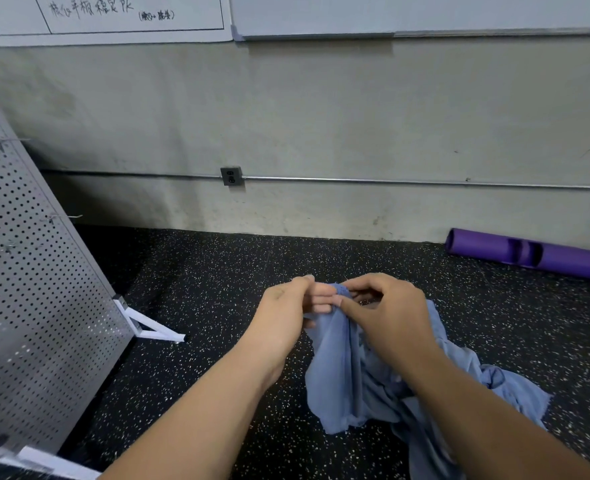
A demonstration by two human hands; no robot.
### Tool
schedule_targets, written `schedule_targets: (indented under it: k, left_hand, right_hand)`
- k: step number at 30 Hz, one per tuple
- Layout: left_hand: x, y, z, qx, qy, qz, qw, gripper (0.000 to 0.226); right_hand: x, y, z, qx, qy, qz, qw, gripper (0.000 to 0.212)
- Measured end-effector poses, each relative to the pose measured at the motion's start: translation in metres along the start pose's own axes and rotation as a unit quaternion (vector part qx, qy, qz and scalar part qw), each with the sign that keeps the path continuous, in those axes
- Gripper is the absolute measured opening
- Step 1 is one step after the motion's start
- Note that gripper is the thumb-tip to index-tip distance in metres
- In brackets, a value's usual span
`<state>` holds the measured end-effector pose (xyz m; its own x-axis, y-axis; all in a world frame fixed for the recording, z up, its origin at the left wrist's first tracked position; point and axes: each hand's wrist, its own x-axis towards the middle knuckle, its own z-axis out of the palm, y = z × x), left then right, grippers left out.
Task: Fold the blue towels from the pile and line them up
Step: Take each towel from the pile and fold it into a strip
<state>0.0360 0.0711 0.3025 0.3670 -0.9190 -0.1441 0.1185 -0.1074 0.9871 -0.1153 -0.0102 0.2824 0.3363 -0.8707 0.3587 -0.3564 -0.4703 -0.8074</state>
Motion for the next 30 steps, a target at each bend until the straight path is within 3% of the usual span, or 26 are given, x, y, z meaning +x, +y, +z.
schedule_targets:
  k: [4,8,11,17,25,30]
  left_hand:
    - [0.008,-0.009,-0.008,0.107,0.050,0.081,0.990,0.023]
    - [0.018,-0.020,-0.024,0.294,0.094,0.139,0.941,0.022]
    - [0.022,-0.023,-0.034,0.383,0.084,0.170,0.904,0.024]
    - [0.023,-0.027,-0.042,0.425,-0.012,0.207,0.881,0.017]
    - [0.033,-0.043,-0.049,0.567,-0.081,0.176,0.800,0.033]
    - [0.037,-0.036,-0.056,0.509,-0.013,0.221,0.832,0.015]
  right_hand:
    - [0.005,0.007,-0.005,0.003,-0.021,0.010,1.000,0.012]
    - [0.010,0.010,-0.016,0.018,-0.026,0.014,0.999,0.017]
    - [0.015,0.014,-0.026,0.040,-0.026,0.018,0.999,0.018]
    - [0.020,0.025,-0.040,0.073,-0.017,0.018,0.997,0.017]
    - [0.022,0.029,-0.049,0.084,-0.009,0.002,0.996,0.018]
    - [0.025,0.042,-0.056,0.016,0.007,0.005,1.000,0.018]
